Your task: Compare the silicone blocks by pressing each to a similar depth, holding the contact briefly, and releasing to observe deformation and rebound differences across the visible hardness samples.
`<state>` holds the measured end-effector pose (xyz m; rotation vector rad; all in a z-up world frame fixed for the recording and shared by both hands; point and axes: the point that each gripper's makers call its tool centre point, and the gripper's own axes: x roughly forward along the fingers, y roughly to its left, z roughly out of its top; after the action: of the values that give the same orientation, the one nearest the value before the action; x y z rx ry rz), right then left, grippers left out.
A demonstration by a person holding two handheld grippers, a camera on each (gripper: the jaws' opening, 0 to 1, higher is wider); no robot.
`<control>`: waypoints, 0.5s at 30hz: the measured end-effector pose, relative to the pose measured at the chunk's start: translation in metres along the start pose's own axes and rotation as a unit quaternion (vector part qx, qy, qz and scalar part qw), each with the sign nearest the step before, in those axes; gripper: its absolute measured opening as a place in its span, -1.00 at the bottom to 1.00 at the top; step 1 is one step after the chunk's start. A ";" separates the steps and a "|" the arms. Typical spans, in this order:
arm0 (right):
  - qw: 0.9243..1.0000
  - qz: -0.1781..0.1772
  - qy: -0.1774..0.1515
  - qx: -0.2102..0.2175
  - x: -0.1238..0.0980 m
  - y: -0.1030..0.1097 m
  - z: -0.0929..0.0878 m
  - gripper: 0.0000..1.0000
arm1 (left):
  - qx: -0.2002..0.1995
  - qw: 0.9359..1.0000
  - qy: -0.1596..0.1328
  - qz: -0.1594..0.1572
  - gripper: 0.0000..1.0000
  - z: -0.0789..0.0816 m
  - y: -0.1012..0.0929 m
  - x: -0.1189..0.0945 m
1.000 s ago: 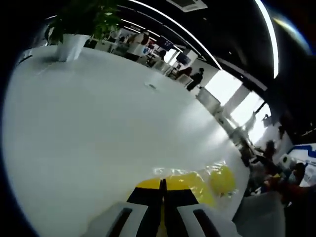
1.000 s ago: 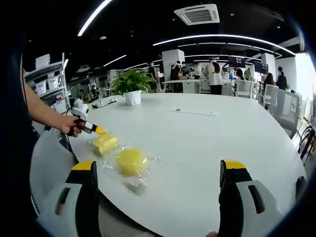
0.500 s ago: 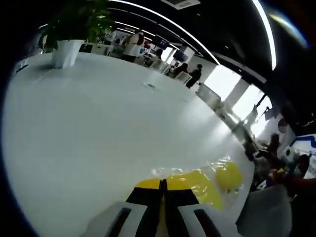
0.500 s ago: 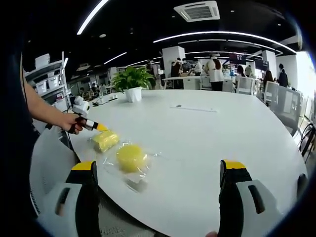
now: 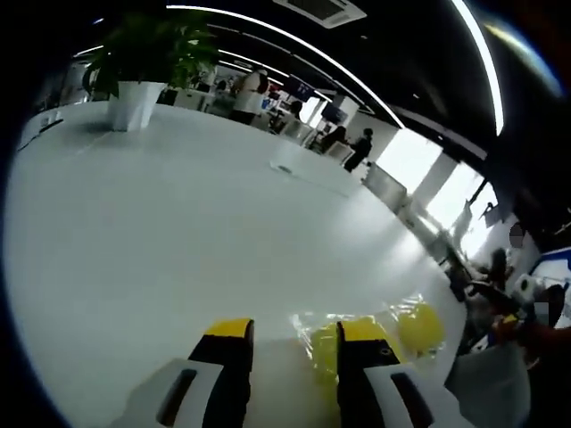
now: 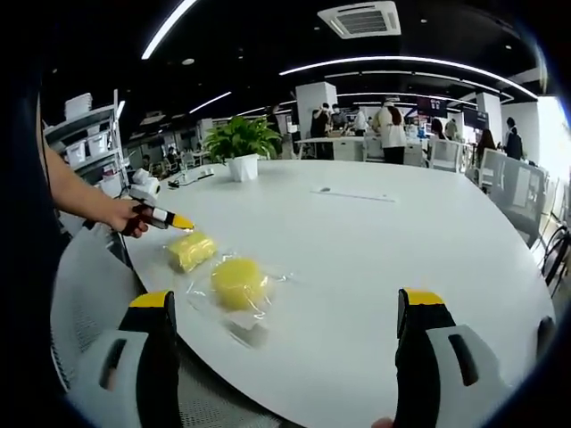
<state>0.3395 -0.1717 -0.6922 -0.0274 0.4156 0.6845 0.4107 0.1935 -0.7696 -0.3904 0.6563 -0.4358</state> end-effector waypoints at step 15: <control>1.000 0.012 0.020 -0.001 0.006 0.002 -0.006 0.93 | 0.118 0.992 -0.003 -0.045 0.62 -0.006 -0.033 -0.031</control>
<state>0.3402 -0.1681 -0.6999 -0.0371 0.4543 0.7097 0.3757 0.1803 -0.7428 -0.1964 0.5759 -0.5914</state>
